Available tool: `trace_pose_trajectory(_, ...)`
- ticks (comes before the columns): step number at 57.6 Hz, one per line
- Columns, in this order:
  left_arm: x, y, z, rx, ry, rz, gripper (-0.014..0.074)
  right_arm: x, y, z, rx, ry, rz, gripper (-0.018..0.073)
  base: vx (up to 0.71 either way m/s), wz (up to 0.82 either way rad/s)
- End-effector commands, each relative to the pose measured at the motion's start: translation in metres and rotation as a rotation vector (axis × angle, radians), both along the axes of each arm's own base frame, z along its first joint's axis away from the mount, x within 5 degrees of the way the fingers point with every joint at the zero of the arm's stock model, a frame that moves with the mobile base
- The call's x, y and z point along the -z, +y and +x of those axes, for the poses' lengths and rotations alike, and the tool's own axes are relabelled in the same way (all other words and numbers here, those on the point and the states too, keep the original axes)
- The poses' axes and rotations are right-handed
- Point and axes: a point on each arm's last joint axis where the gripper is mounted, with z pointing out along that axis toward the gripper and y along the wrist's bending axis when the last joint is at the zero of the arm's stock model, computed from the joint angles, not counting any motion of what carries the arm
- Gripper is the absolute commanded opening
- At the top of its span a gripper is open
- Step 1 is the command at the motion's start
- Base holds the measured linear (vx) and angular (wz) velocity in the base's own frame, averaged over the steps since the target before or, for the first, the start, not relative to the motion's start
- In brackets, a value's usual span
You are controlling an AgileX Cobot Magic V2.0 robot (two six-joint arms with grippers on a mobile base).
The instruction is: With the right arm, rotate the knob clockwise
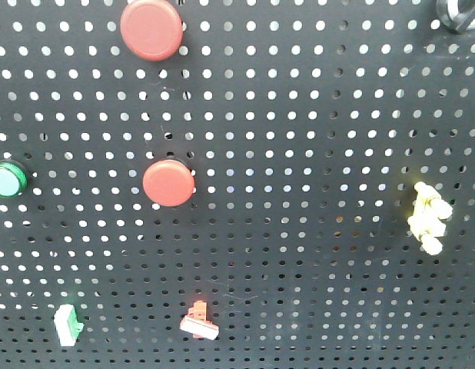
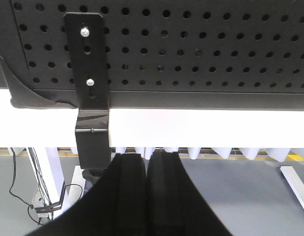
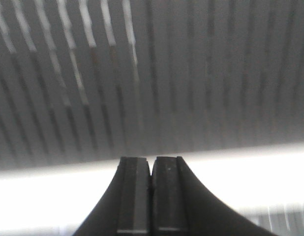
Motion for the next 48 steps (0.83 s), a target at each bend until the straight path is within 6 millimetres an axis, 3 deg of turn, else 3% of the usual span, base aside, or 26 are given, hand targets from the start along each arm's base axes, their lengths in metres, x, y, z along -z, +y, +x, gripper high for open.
trace_pose_trajectory(1,-0.0036,0.0006,0.0014,-0.012,-0.072,-0.017,-0.0006,-0.0088,0.0000,-0.0006,0.003,-0.116,-0.026,-0.0009,0.00,0.00)
trace_pose_trajectory(48,-0.0036,0.0006,0.0014,-0.012,-0.072,-0.017,-0.0006,-0.0089,0.0000,-0.0007,0.003,-0.116,-0.035,-0.0009,0.00,0.00)
